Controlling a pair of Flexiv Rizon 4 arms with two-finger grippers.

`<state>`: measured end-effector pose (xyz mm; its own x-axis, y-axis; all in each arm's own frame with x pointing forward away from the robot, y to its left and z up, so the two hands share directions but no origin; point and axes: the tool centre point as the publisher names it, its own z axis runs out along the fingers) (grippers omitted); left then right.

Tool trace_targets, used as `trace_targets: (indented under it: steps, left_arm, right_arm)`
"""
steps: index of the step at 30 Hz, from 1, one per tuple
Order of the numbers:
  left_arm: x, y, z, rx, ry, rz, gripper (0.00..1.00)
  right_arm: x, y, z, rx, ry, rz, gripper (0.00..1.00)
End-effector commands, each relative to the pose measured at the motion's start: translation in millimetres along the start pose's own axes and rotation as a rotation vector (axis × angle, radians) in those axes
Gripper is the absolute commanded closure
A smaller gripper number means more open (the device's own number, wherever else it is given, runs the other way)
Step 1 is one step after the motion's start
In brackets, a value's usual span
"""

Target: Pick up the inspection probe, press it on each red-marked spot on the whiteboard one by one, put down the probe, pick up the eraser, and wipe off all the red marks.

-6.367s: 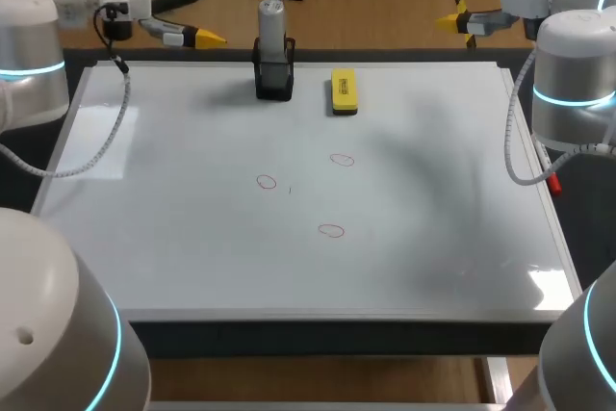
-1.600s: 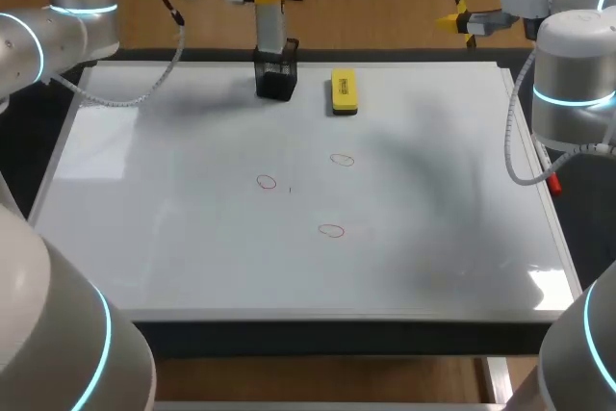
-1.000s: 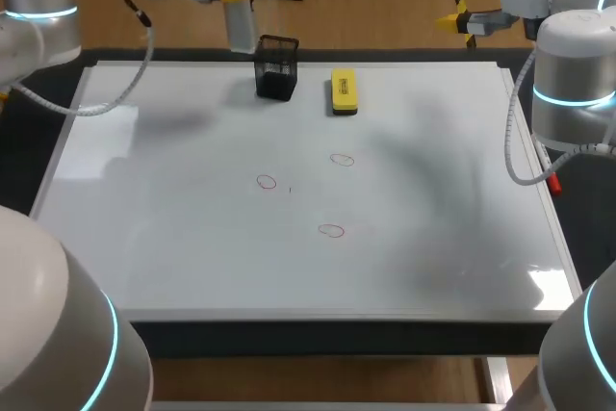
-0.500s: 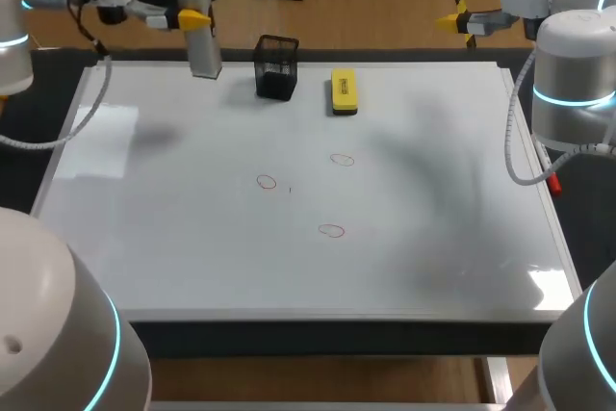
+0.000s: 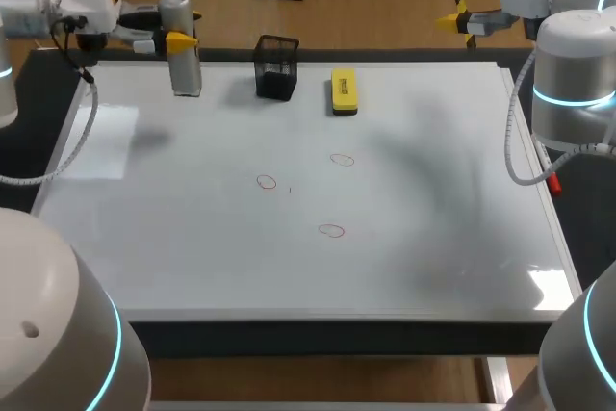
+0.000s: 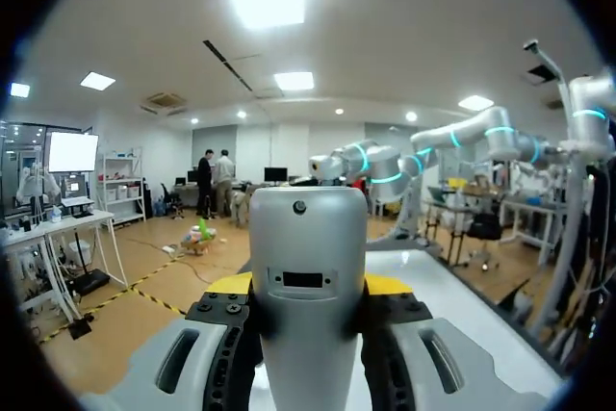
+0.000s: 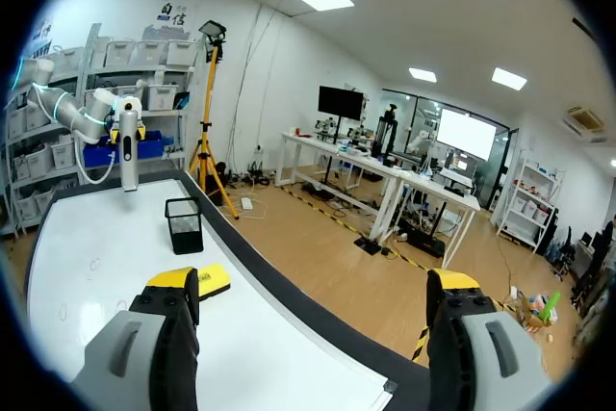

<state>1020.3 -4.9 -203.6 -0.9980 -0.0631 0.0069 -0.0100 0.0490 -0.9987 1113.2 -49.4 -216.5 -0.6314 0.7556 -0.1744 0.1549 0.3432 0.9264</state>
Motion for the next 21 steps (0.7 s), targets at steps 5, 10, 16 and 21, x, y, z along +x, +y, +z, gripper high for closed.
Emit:
trace_targets:
  steps: [5,10,16,21]
  left_arm:
    - [9.4,4.1,-7.4,-0.01,-0.53,-0.011,1.0]
    - [10.0,5.0,-9.0,-0.017,-0.535,-0.014,1.0]
    - [10.0,5.0,-9.0,-0.017,-0.535,-0.014,1.0]
    - [10.0,5.0,-9.0,-0.017,-0.535,-0.014,1.0]
  right_arm:
    - [-0.4,0.1,0.2,0.001,0.001,0.0,0.0]
    - [-0.4,0.1,0.2,0.001,0.001,0.0,0.0]
    - [-0.4,0.1,0.2,0.001,0.001,0.0,0.0]
    - [-0.4,0.1,0.2,0.001,0.001,0.0,0.0]
